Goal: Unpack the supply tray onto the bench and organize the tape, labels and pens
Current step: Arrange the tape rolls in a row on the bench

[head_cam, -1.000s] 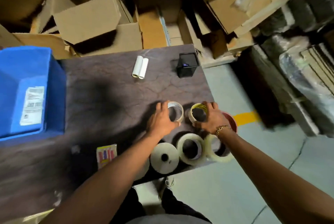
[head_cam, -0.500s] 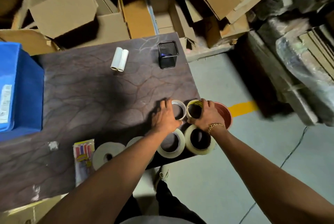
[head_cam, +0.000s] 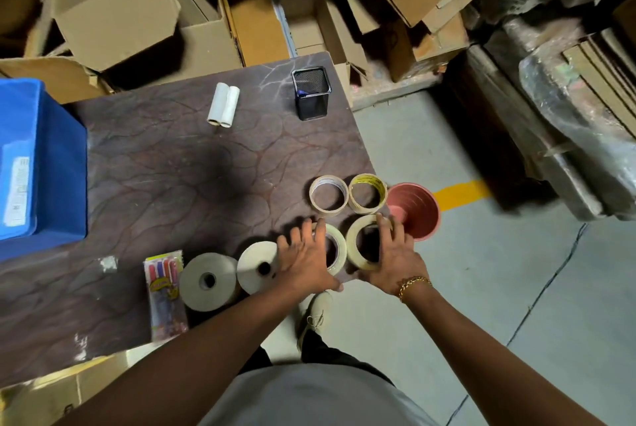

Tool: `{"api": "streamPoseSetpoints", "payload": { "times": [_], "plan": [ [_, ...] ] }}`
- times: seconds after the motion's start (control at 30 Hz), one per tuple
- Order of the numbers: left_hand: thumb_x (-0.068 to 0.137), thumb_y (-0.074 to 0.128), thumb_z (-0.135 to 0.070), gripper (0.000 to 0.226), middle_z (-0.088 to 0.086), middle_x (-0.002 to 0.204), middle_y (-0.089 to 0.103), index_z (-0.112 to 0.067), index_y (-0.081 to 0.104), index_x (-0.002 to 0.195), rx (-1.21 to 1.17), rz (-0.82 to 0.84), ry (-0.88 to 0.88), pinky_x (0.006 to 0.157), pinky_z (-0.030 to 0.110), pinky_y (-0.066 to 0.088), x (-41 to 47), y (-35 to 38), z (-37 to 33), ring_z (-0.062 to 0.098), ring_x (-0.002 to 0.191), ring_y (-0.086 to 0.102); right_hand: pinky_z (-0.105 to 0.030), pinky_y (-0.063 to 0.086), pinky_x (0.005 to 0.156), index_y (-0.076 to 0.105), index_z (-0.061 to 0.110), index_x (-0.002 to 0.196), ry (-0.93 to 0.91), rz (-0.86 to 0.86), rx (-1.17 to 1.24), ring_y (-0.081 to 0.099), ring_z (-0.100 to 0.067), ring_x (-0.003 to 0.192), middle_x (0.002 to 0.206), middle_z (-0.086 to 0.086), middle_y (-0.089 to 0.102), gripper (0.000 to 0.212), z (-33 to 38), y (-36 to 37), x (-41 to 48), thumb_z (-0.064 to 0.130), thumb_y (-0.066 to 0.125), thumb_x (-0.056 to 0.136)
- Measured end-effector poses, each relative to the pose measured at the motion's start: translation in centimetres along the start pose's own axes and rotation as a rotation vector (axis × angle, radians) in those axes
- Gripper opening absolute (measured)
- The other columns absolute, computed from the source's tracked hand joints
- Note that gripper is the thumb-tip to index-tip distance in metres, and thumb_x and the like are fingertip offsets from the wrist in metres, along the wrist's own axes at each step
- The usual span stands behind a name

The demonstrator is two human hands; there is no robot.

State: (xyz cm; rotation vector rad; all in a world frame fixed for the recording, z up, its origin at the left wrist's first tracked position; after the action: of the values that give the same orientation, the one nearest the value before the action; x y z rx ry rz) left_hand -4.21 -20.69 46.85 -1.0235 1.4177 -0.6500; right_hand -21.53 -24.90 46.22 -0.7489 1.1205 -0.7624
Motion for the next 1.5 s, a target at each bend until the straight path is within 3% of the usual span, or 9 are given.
{"api": "streamPoseSetpoints", "payload": {
  "times": [0.17, 0.37, 0.53, 0.7, 0.93, 1.03, 1.3, 1.43, 1.5],
  "plan": [
    [0.047, 0.067, -0.078, 0.121, 0.007, 0.134, 0.043, -0.02, 0.024, 0.145, 0.018, -0.091, 0.035, 0.09, 0.045, 0.031, -0.5, -1.1, 0.1, 0.029, 0.114, 0.048, -0.047, 0.054, 0.088, 0.011, 0.028, 0.149, 0.001, -0.032, 0.052, 0.034, -0.034, 0.132, 0.149, -0.004, 0.02, 0.124, 0.2, -1.6, -1.0, 0.052, 0.083, 0.051],
    [0.045, 0.072, -0.067, 0.116, 0.002, 0.132, 0.042, -0.029, 0.025, 0.143, -0.158, -0.152, 0.051, 0.095, 0.045, 0.035, -1.2, -7.0, 3.7, 0.027, 0.117, 0.046, -0.048, 0.053, 0.086, 0.01, 0.032, 0.148, -0.081, -0.18, 0.01, 0.035, -0.035, 0.13, 0.146, -0.006, 0.026, 0.121, 4.4, -7.5, -1.5, 0.052, 0.079, 0.05],
    [0.048, 0.081, -0.06, 0.121, 0.004, 0.144, 0.035, -0.028, 0.021, 0.148, -0.29, -0.179, -0.113, 0.103, 0.047, 0.035, 0.5, -11.5, 13.6, 0.03, 0.131, 0.038, -0.049, 0.047, 0.099, 0.008, 0.031, 0.15, -0.213, -0.162, -0.04, 0.038, -0.039, 0.13, 0.147, -0.011, 0.024, 0.125, 14.4, -9.2, 4.4, 0.058, 0.078, 0.05],
    [0.053, 0.088, -0.047, 0.119, 0.01, 0.148, 0.032, -0.021, 0.022, 0.148, -0.413, -0.247, -0.266, 0.106, 0.044, 0.035, 2.5, -13.6, 26.3, 0.035, 0.134, 0.035, -0.045, 0.047, 0.096, 0.01, 0.028, 0.152, -0.33, -0.087, -0.058, 0.037, -0.037, 0.132, 0.147, -0.009, 0.024, 0.122, 27.0, -8.2, 10.0, 0.05, 0.081, 0.056],
    [0.064, 0.087, -0.038, 0.122, 0.017, 0.159, 0.014, -0.016, 0.008, 0.154, -0.479, -0.252, -0.443, 0.117, 0.05, 0.021, 7.4, -14.8, 40.7, 0.039, 0.147, 0.016, -0.05, 0.049, 0.094, 0.011, 0.025, 0.152, -0.397, -0.052, -0.083, 0.039, -0.038, 0.129, 0.148, -0.008, 0.024, 0.12, 41.5, -4.7, 18.2, 0.046, 0.082, 0.058],
    [0.061, 0.088, -0.042, 0.123, 0.015, 0.159, 0.014, -0.019, 0.009, 0.153, -0.449, -0.243, -0.483, 0.113, 0.056, 0.029, 9.7, -14.8, 44.6, 0.042, 0.145, 0.018, -0.05, 0.046, 0.1, 0.01, 0.025, 0.153, -0.389, -0.04, -0.09, 0.037, -0.037, 0.132, 0.148, -0.01, 0.027, 0.123, 44.8, -3.1, 21.4, 0.046, 0.084, 0.057],
    [0.058, 0.089, -0.037, 0.114, 0.014, 0.148, 0.024, -0.018, 0.018, 0.145, -0.371, -0.222, -0.465, 0.099, 0.049, 0.041, 13.3, -14.5, 47.7, 0.039, 0.133, 0.034, -0.054, 0.043, 0.104, 0.005, 0.028, 0.153, -0.368, 0.0, -0.136, 0.034, -0.041, 0.134, 0.151, -0.012, 0.022, 0.128, 48.8, 0.5, 25.5, 0.049, 0.085, 0.055],
    [0.058, 0.089, -0.042, 0.126, 0.014, 0.157, 0.01, -0.019, 0.007, 0.151, -0.372, -0.134, -0.462, 0.113, 0.053, 0.025, 13.8, -13.8, 48.1, 0.039, 0.146, 0.014, -0.054, 0.039, 0.106, 0.007, 0.029, 0.152, -0.355, 0.023, -0.122, 0.032, -0.04, 0.136, 0.155, -0.012, 0.02, 0.126, 48.4, 0.6, 25.7, 0.058, 0.082, 0.056],
    [0.062, 0.086, -0.042, 0.126, 0.012, 0.161, 0.003, -0.021, 0.003, 0.154, -0.366, -0.158, -0.394, 0.119, 0.054, 0.013, 14.3, -14.6, 47.0, 0.037, 0.149, 0.0, -0.05, 0.041, 0.105, 0.018, 0.026, 0.151, -0.373, -0.058, -0.077, 0.035, -0.036, 0.135, 0.152, -0.009, 0.028, 0.11, 47.3, -0.8, 25.4, 0.068, 0.071, 0.063]
  ]
}}
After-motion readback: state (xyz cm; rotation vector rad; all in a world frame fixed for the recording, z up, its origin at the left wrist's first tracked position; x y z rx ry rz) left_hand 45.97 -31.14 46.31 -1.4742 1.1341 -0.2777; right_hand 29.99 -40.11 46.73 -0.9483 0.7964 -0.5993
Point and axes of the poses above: each hand's wrist, its own x-axis towards the middle knuckle, its own y-axis out of the palm, z = x × y, the point moved 7 cm from there along x, towards the middle knuckle
